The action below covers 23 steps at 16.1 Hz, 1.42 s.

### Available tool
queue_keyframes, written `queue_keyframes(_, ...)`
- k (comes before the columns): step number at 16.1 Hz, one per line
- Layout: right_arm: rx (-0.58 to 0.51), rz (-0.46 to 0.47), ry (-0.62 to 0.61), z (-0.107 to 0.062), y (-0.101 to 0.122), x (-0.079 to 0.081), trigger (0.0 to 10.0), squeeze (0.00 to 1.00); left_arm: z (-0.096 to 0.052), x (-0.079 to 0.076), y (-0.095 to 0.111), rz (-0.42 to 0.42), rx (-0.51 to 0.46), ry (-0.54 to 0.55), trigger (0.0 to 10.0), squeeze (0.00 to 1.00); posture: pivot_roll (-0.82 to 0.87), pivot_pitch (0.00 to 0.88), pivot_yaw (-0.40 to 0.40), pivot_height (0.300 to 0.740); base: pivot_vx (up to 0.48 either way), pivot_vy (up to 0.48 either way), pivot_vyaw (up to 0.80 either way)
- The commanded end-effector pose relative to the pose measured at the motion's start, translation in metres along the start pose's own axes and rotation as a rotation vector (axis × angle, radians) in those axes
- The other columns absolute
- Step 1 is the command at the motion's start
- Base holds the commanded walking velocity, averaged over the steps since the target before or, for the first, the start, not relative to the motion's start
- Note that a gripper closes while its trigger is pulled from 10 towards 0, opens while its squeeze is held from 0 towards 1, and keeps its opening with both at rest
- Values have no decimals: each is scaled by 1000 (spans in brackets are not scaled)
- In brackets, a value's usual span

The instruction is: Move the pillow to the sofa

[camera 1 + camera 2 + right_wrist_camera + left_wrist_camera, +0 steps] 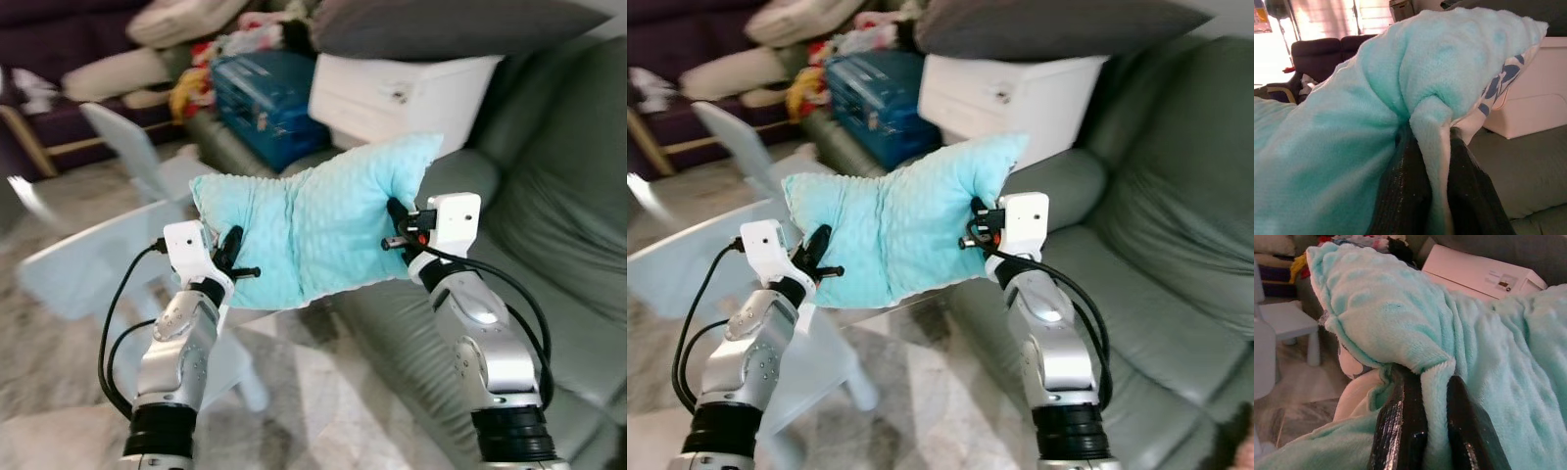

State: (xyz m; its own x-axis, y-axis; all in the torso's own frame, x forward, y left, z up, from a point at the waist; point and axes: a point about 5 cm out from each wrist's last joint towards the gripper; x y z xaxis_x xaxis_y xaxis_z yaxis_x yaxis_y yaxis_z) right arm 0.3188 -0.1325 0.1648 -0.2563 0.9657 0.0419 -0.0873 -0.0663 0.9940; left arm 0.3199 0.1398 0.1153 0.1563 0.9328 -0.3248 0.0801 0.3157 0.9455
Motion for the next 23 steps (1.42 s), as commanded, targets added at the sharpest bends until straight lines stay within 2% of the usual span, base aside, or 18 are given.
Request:
queue_keyframes(1, -42, 1, 5, 2, 10, 0, 10000, 0, 1, -5, 3, 10, -9, -31, 10000, 0, -186, 0, 35, 740, 0, 0, 0)
queue_keyframes(4, -34, 8, 1, 2, 9, 0, 10000, 0, 1, -8, 4, -8, -22, -63, 10000, 0, -187, 0, 36, 740, 172, 0, -513)
queue_keyframes(13, -34, 1, 2, 1, 9, 0, 10000, 0, -1, -10, 3, -23, -25, -73, 10000, 0, -192, 0, 33, 740, 467, 0, -800)
queue_keyframes(15, -38, -4, 6, 1, 9, 0, 10000, 0, -1, -9, 1, -18, -11, -59, 10000, 0, -192, 0, 33, 740, 444, 0, 0)
queue_keyframes(19, -36, -4, 6, 0, 9, 0, 10000, 0, 1, -6, -3, -43, 21, -18, 10000, 0, -193, 0, 33, 740, 0, 0, 0)
queue_keyframes(23, -37, -5, 5, 0, 9, 1, 10000, 0, 1, -8, -2, -30, 28, -63, 10000, 0, -193, 0, 35, 740, 0, 441, 0)
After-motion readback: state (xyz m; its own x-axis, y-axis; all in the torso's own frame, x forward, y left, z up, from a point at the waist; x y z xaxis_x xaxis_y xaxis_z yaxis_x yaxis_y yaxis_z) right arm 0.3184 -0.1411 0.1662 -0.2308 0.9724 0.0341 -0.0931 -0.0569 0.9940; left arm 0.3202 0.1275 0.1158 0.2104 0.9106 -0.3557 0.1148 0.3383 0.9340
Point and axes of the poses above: a point about 5 cm out from each wrist's last joint towards the gripper, its own z axis pointing out of the wrist towards the gripper, its own y axis along the axis of the wrist's last joint, x = y × z
